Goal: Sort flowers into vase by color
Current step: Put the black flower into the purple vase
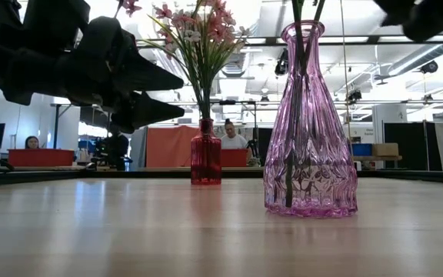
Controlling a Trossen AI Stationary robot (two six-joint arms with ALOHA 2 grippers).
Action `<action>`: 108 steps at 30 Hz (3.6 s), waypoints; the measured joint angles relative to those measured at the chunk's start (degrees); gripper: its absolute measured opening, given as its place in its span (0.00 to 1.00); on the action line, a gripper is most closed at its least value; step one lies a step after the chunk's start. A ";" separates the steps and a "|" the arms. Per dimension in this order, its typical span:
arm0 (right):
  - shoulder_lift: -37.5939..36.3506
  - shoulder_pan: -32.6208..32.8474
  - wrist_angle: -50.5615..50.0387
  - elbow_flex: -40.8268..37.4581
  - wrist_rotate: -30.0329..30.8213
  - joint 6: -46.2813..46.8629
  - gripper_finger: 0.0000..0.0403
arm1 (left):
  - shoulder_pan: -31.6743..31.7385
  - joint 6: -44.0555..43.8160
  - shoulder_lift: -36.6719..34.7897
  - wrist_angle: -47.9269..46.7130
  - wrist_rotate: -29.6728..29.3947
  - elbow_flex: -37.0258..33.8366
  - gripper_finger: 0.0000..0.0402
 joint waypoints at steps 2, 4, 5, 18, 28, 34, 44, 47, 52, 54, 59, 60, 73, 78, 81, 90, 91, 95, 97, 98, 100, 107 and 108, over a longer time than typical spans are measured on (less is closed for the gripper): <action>2.88 -0.04 -0.19 2.98 -1.37 0.71 0.03 | 0.00 -0.07 0.00 0.02 0.00 0.00 0.84; 5.29 -0.04 -0.23 6.07 -5.29 2.89 0.03 | 0.00 -0.34 0.00 0.02 0.00 0.00 0.84; 6.33 -0.02 -0.17 7.48 -7.29 4.09 0.03 | 0.00 -0.47 0.00 0.02 0.00 -0.01 0.84; 9.40 -0.59 -1.10 12.22 -17.50 22.80 0.03 | -0.04 -0.68 0.00 0.00 0.02 -0.02 0.84; 12.73 -0.56 -1.55 12.37 -15.92 26.00 0.03 | -0.09 -0.89 0.00 0.04 0.04 0.42 0.84; 13.94 -0.45 -1.42 12.37 -15.71 26.85 0.03 | -0.11 -1.74 0.00 0.05 0.04 0.42 0.84; 13.94 0.59 -2.33 12.42 -14.27 24.86 0.03 | -0.11 -1.27 -0.38 0.04 0.07 0.42 0.84; 13.94 1.00 -2.37 12.70 -14.03 25.88 0.03 | -0.11 -0.39 -1.35 0.08 0.10 0.42 0.84; 13.94 2.39 -2.95 13.17 -12.82 26.61 0.03 | -0.11 1.39 -3.29 0.02 0.13 0.37 0.84; 13.90 2.86 -5.20 13.89 -10.93 26.86 0.03 | -0.11 1.63 -4.43 -0.54 0.15 0.31 0.84; 13.90 3.57 -13.53 15.86 -6.50 25.72 0.03 | -0.18 2.52 -6.69 -1.46 0.37 0.31 0.84; 13.90 3.70 -14.52 16.24 -6.51 25.42 0.03 | -0.20 2.64 -7.02 -1.61 0.49 0.31 0.84; 13.90 4.96 -16.41 16.74 -6.92 24.69 0.03 | -0.24 2.60 -8.48 -4.33 0.52 0.28 0.84; 13.36 4.94 -16.56 16.72 -6.92 19.85 0.03 | -0.26 2.40 -8.48 -4.33 0.52 0.28 0.84; 10.57 4.44 -17.63 16.74 -7.12 16.54 0.03 | -0.50 2.36 -8.48 -4.35 0.52 0.28 0.84; -2.02 5.25 -30.14 19.86 -6.68 13.02 0.03 | -0.75 1.33 -8.48 -4.04 1.62 0.28 0.84; -2.96 5.88 -30.75 20.13 -6.70 12.97 0.03 | -0.89 0.89 -8.48 -4.04 2.17 0.28 0.84; -4.74 9.49 -32.91 22.09 -6.28 11.91 0.03 | -2.36 0.57 -8.48 -4.21 3.13 0.28 0.84; -5.31 11.47 -36.57 24.15 -3.99 10.09 0.03 | -3.18 0.67 -8.48 -4.38 3.18 0.28 0.84; -5.63 12.61 -39.35 25.38 -2.06 7.80 0.03 | -3.47 0.73 -8.48 -4.44 3.20 0.28 0.84; -6.04 14.67 -46.07 28.59 3.99 3.56 0.03 | -3.90 0.74 -8.48 -4.46 3.30 0.28 0.84; -4.93 20.22 -65.07 44.70 16.98 -1.94 0.03 | -4.13 -0.48 -8.48 -4.95 3.29 0.28 0.84; -4.28 21.10 -65.48 46.65 16.81 -1.58 0.03 | -4.13 -0.48 -8.48 -4.96 3.28 0.28 0.84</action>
